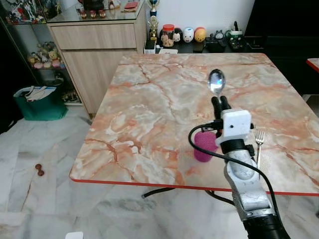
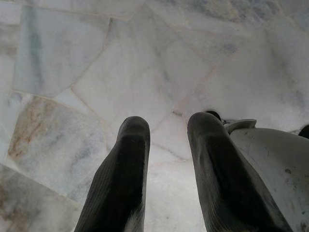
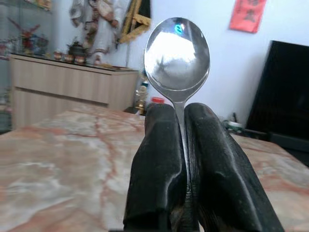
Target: Setting the table
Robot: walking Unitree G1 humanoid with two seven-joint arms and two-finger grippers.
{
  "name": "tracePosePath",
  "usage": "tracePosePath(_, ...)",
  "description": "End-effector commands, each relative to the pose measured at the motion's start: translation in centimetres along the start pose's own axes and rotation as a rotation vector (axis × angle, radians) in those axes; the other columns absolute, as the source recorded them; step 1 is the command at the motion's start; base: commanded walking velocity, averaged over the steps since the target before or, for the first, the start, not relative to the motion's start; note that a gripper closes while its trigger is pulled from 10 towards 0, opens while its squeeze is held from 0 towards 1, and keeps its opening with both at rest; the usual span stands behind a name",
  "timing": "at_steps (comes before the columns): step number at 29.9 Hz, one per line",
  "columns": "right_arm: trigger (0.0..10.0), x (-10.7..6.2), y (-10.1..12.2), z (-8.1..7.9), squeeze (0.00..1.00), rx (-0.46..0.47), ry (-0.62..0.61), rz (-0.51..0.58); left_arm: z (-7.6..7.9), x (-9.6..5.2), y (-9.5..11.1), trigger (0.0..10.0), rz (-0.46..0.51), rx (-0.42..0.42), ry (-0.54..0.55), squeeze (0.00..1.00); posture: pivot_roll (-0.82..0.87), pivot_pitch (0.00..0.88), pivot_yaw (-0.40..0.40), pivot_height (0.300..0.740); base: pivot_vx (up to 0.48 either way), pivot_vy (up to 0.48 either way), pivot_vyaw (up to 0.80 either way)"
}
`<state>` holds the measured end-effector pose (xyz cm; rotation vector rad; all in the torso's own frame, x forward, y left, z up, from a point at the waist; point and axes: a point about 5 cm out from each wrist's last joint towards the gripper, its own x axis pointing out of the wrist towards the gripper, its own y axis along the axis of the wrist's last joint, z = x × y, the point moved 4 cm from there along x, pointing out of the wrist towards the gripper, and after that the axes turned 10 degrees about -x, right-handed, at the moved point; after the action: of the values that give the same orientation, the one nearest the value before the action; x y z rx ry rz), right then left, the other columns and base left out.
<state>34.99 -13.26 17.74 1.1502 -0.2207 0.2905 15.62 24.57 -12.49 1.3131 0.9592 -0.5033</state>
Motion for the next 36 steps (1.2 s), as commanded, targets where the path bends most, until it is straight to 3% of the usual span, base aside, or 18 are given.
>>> tracePosePath(1, 10.0, 0.1, 1.1, -0.7, 0.00, -0.008, 0.028, 0.038, -0.7, -0.1, -0.1, 10.0, -0.001, 0.013, 0.017, 0.00, -0.07, 0.000, 0.032, 0.732, 0.000, 0.000, 0.00)
tracePosePath(8, 10.0, 0.0, 1.5, -2.2, 0.00, 0.024, 0.056, 0.041, -0.8, -0.2, -0.3, 10.0, -0.008, 0.012, 0.015, 0.00, -0.07, 0.000, 0.032, 0.732, 0.000, 0.000, 0.00)
tracePosePath(17, 10.0, 0.6, 1.8, -2.2, 0.00, 0.024, 0.062, 0.055, -0.5, -0.2, -0.8, 10.0, -0.022, 0.047, 0.000, 0.00, -0.06, 0.000, 0.026, 0.732, 0.000, 0.000, 0.00)
tracePosePath(27, 10.0, 0.7, 1.9, -1.9, 0.00, 0.018, 0.059, 0.055, -2.8, -1.2, -3.0, 10.0, -0.066, 0.030, 0.032, 0.00, -0.05, 0.000, 0.010, 0.732, 0.000, 0.000, 0.00)
tracePosePath(30, 10.0, 0.6, 2.0, -0.9, 0.00, -0.019, 0.021, 0.064, -2.9, -1.3, -3.4, 10.0, -0.074, 0.021, 0.034, 0.00, -0.04, 0.000, 0.003, 0.732, 0.000, 0.000, 0.00)
tracePosePath(33, 10.0, -0.1, 0.4, 2.2, 0.00, -0.038, -0.097, -0.011, -2.8, -1.4, -3.7, 10.0, -0.079, -0.001, 0.040, 0.00, -0.06, 0.000, 0.011, 0.732, 0.000, 0.000, 0.00)
tracePosePath(36, 10.0, -0.8, -0.3, 3.1, 0.00, -0.085, -0.089, -0.028, -2.4, -1.3, -3.8, 10.0, -0.088, 0.014, 0.031, 0.00, -0.07, 0.000, 0.011, 0.732, 0.000, 0.000, 0.00)
